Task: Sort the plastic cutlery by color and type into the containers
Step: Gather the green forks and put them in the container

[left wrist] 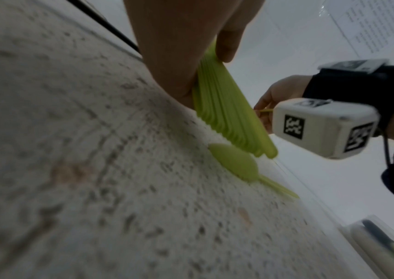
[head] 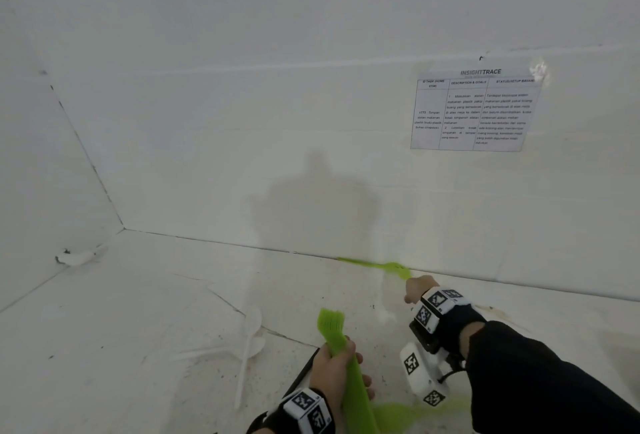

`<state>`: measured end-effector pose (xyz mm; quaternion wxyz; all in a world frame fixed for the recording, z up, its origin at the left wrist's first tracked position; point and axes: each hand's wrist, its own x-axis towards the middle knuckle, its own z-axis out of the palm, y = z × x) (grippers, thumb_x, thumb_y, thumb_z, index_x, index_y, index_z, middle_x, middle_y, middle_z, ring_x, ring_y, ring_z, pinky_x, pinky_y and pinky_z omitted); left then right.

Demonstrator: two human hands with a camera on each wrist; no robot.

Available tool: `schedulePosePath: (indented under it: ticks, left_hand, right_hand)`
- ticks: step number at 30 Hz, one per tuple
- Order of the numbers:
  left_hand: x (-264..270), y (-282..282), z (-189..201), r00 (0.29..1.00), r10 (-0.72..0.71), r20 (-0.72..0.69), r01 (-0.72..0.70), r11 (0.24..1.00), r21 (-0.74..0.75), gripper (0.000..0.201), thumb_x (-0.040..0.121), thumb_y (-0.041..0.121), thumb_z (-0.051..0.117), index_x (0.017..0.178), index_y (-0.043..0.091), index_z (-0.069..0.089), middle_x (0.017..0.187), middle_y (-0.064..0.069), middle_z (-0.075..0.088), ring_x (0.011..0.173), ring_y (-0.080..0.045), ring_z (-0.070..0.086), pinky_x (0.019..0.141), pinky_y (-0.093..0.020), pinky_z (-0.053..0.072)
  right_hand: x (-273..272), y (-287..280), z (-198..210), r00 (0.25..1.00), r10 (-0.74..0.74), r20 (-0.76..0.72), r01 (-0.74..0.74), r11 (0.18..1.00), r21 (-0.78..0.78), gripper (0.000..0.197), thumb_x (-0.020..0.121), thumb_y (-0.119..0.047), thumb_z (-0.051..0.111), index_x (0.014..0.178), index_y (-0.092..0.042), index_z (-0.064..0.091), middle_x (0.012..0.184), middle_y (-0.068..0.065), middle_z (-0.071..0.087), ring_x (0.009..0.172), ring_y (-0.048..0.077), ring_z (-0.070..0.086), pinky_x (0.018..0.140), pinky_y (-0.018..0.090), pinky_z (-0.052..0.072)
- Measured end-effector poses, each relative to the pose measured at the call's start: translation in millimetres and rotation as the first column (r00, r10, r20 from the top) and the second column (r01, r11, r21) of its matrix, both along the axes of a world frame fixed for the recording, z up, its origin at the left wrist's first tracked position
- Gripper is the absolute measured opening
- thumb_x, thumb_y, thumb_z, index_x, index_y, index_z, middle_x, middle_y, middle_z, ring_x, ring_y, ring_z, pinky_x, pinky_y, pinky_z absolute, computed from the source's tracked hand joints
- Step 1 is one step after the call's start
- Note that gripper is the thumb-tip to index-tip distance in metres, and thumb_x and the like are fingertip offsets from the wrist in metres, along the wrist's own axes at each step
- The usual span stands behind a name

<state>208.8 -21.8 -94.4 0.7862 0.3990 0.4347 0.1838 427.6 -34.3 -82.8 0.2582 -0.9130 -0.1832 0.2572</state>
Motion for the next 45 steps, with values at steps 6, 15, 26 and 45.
schedulePosePath:
  ticks: [6, 15, 26, 45]
  left_hand:
    - [0.5, 2.5, -4.0, 1.0, 0.0, -0.007, 0.0, 1.0, -0.012, 0.018, 0.095, 0.014, 0.053, 0.106, 0.0, 0.049, 0.082, -0.017, 0.051, 0.048, -0.024, 0.05, 0.049, -0.033, 0.048]
    - [10.4, 13.3, -11.5, 1.0, 0.006, 0.008, -0.006, 0.999, -0.04, 0.014, 0.095, 0.013, 0.051, 0.105, 0.002, 0.049, 0.083, -0.017, 0.049, 0.047, -0.025, 0.049, 0.048, -0.033, 0.047]
    - [15.9, 13.9, -6.2, 1.0, 0.015, 0.005, -0.015, 0.999, 0.035, 0.008, 0.096, 0.012, 0.05, 0.091, 0.006, 0.049, 0.075, -0.013, 0.05, 0.046, -0.023, 0.049, 0.041, -0.028, 0.048]
    - [-9.2, -38.1, 12.5, 0.987, -0.051, 0.151, 0.036, 0.994, 0.105, 0.008, 0.096, 0.009, 0.051, 0.091, 0.004, 0.053, 0.069, -0.01, 0.048, 0.044, -0.021, 0.051, 0.045, -0.03, 0.049]
  right_hand:
    - [-16.1, 9.4, -3.6, 0.944, 0.252, 0.212, -0.255, 0.967, -0.016, 0.025, 0.091, -0.003, 0.038, 0.107, -0.016, 0.053, 0.12, 0.011, 0.059, 0.099, 0.027, 0.056, 0.072, 0.024, 0.041]
    - [21.6, 25.4, 2.4, 0.711, 0.614, 0.345, -0.509, 0.786, -0.351, 0.058, 0.089, -0.005, 0.042, 0.144, -0.016, 0.026, 0.148, 0.006, 0.024, 0.12, 0.027, 0.052, 0.099, 0.034, 0.044]
    - [6.4, 12.1, 11.6, 0.647, 0.667, 0.37, -0.578, 0.745, -0.332, 0.029, 0.094, -0.012, 0.04, 0.118, -0.021, 0.053, 0.119, 0.008, 0.056, 0.107, 0.028, 0.056, 0.092, 0.034, 0.044]
    - [-124.8, -82.1, 42.8, 0.856, 0.433, 0.282, -0.497, 0.838, 0.224, 0.036, 0.085, -0.016, 0.061, 0.12, -0.014, 0.052, 0.089, 0.005, 0.066, 0.073, 0.012, 0.053, 0.062, 0.017, 0.036]
